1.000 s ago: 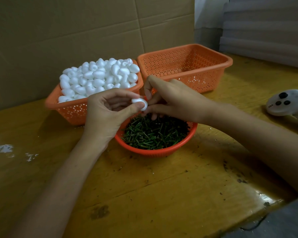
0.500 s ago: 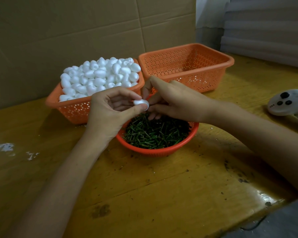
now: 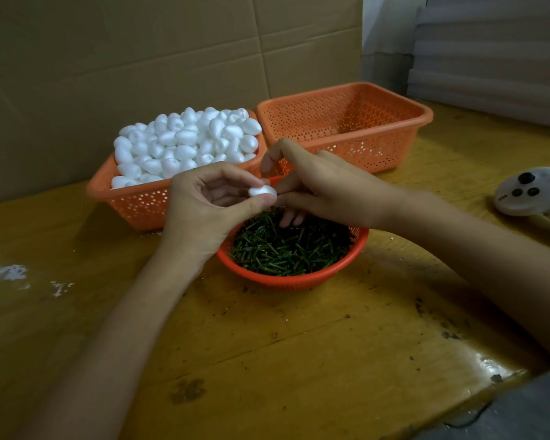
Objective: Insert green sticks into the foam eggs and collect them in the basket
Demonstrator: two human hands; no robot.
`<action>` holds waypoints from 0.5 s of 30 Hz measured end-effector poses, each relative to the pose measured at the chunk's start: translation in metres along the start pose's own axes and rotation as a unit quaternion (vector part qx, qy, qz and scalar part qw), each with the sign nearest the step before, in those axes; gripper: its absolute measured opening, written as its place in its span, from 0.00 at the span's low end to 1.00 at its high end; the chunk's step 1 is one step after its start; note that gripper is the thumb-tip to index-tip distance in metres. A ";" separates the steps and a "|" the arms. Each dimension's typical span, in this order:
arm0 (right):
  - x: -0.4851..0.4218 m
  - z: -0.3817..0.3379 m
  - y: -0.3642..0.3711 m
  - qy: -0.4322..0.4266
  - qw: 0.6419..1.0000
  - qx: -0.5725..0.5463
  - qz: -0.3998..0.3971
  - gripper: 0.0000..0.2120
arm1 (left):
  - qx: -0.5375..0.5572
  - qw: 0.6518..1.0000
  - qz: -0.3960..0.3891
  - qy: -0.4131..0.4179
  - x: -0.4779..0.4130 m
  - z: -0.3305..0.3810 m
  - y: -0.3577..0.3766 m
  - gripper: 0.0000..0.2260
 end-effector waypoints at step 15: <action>-0.002 0.002 -0.017 0.012 0.991 0.108 0.074 0.15 | 0.020 0.999 0.029 -0.016 0.000 -0.002 -0.006 0.09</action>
Point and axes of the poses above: each hand's wrist, its own x-axis away from the middle knuckle, its own y-axis out of the palm, z = x × y, the point moved 10 cm from there along -x, towards the middle knuckle, and after that the axes turned 6 degrees about -x, right-handed, at the moved point
